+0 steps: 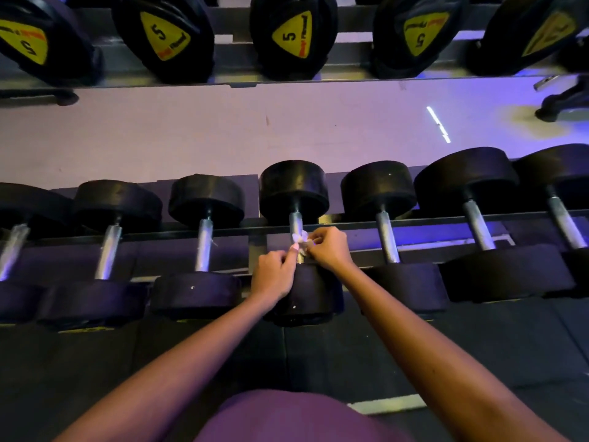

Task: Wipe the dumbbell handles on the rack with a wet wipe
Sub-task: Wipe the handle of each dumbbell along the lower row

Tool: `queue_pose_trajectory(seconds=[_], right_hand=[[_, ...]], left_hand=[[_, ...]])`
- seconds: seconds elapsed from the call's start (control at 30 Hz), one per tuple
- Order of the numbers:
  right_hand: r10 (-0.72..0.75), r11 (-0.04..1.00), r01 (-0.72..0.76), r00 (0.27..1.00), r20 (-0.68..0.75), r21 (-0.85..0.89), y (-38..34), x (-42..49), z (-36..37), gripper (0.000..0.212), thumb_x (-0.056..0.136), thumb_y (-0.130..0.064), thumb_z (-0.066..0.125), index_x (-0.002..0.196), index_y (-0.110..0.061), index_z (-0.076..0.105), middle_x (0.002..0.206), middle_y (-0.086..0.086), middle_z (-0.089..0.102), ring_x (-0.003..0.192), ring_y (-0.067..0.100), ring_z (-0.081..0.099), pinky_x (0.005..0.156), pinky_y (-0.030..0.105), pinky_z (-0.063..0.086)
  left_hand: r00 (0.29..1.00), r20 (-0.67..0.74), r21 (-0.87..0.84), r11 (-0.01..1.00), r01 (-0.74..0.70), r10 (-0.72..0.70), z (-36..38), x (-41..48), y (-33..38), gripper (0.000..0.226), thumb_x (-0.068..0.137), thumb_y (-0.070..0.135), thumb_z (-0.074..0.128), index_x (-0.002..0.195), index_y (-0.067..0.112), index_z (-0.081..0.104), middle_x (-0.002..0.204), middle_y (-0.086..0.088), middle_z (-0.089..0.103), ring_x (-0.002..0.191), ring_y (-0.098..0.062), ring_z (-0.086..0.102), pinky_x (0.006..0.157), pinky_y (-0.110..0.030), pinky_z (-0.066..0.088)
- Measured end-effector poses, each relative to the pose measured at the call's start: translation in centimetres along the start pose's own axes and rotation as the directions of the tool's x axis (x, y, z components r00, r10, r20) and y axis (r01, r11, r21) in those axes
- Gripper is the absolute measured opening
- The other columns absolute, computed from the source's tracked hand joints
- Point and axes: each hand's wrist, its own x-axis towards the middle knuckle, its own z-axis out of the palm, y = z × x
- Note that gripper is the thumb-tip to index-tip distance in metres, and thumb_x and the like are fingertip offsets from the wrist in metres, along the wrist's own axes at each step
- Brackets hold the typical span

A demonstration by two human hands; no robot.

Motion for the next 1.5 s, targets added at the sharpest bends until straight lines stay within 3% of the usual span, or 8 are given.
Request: queue_pose_trajectory(seconds=[0.13, 0.33, 0.5, 0.7, 0.93, 1.13, 1.3, 1.5], right_hand=[[-0.024, 0.999, 0.026, 0.997, -0.069, 0.028, -1.3, 2.1, 0.3, 0.009, 0.082, -0.018, 0.074, 0.088, -0.011, 0.075, 0.075, 0.001, 0.07, 0.072, 0.01, 0.066, 0.066, 0.024, 0.052], [0.041, 0.999, -0.044, 0.996, -0.085, -0.028, -2.6, 4.7, 0.5, 0.004, 0.079, -0.018, 0.077, 0.081, -0.015, 0.074, 0.071, -0.002, 0.068, 0.07, 0.008, 0.065, 0.066, 0.025, 0.054], [0.058, 0.989, -0.055, 0.998, 0.018, -0.136, -2.0, 1.4, -0.1, 0.01, 0.075, -0.015, 0.076, 0.07, -0.016, 0.068, 0.066, -0.003, 0.064, 0.065, 0.007, 0.059, 0.06, 0.02, 0.044], [0.059, 0.997, -0.054, 0.995, 0.08, -0.06, 0.1, -0.6, -0.5, 0.014, 0.076, -0.019, 0.078, 0.068, -0.01, 0.072, 0.062, 0.001, 0.069, 0.062, 0.007, 0.063, 0.063, 0.024, 0.051], [-0.061, 0.996, 0.062, 0.998, -0.024, 0.061, -1.0, 4.5, 0.2, 0.003, 0.079, -0.013, 0.074, 0.081, -0.014, 0.075, 0.073, -0.001, 0.07, 0.07, 0.007, 0.064, 0.062, 0.02, 0.047], [-0.11, 0.994, 0.108, 0.986, 0.123, 0.024, 0.0, 5.1, -0.3, 0.006, 0.077, -0.016, 0.076, 0.073, -0.014, 0.071, 0.069, 0.0, 0.067, 0.068, 0.01, 0.063, 0.061, 0.025, 0.049], [-0.123, 0.992, 0.114, 0.959, 0.256, 0.048, 2.0, 2.2, -0.5, 0.014, 0.073, -0.013, 0.075, 0.061, -0.014, 0.067, 0.063, 0.004, 0.068, 0.058, 0.006, 0.055, 0.057, 0.024, 0.044], [-0.098, 0.99, 0.085, 0.987, 0.126, 0.109, 0.2, 3.9, -0.6, 0.004, 0.076, -0.013, 0.074, 0.071, -0.014, 0.073, 0.067, 0.0, 0.067, 0.066, 0.01, 0.061, 0.064, 0.022, 0.044]], left_hand=[[0.999, -0.015, 0.009, 0.999, -0.048, 0.048, 0.0, 0.2, -0.2, 0.06, 0.096, 0.046, 0.046, 0.047, 0.012, 0.046, 0.047, -0.004, 0.047, 0.058, -0.028, 0.052, 0.054, -0.037, 0.032], [0.99, 0.076, 0.013, 0.992, -0.123, 0.122, 0.1, 1.1, -0.9, 0.057, 0.09, 0.059, 0.036, 0.059, 0.015, 0.056, 0.061, -0.004, 0.06, 0.069, -0.029, 0.06, 0.058, -0.033, 0.032], [0.984, 0.154, -0.006, 0.996, -0.091, 0.091, -0.4, 1.6, -0.6, 0.054, 0.096, 0.047, 0.042, 0.051, 0.018, 0.046, 0.05, 0.003, 0.044, 0.072, -0.031, 0.058, 0.06, -0.033, 0.023], [0.99, 0.111, -0.004, 0.996, -0.09, 0.09, -0.2, 1.5, -0.7, 0.058, 0.097, 0.048, 0.043, 0.048, 0.016, 0.04, 0.047, 0.002, 0.039, 0.061, -0.026, 0.048, 0.059, -0.033, 0.018], [0.998, 0.058, 0.01, 0.999, 0.034, -0.034, -0.2, 1.1, 0.5, 0.062, 0.097, 0.052, 0.039, 0.057, 0.009, 0.057, 0.058, -0.006, 0.057, 0.069, -0.028, 0.058, 0.064, -0.04, 0.041], [0.946, -0.143, -0.063, 0.957, 0.284, -0.29, 0.8, 0.2, 2.0, 0.061, 0.096, 0.054, 0.038, 0.066, 0.012, 0.07, 0.082, -0.015, 0.071, 0.089, -0.034, 0.063, 0.079, -0.039, 0.048], [0.931, -0.212, 0.064, 0.946, 0.317, -0.298, 1.4, -0.7, 3.4, 0.062, 0.095, 0.057, 0.038, 0.08, 0.008, 0.073, 0.091, -0.021, 0.069, 0.096, -0.039, 0.061, 0.082, -0.041, 0.048], [0.938, -0.226, 0.096, 0.952, 0.29, -0.263, 1.6, -0.6, 3.2, 0.063, 0.096, 0.057, 0.035, 0.074, 0.009, 0.071, 0.085, -0.018, 0.069, 0.09, -0.038, 0.062, 0.075, -0.039, 0.045]])
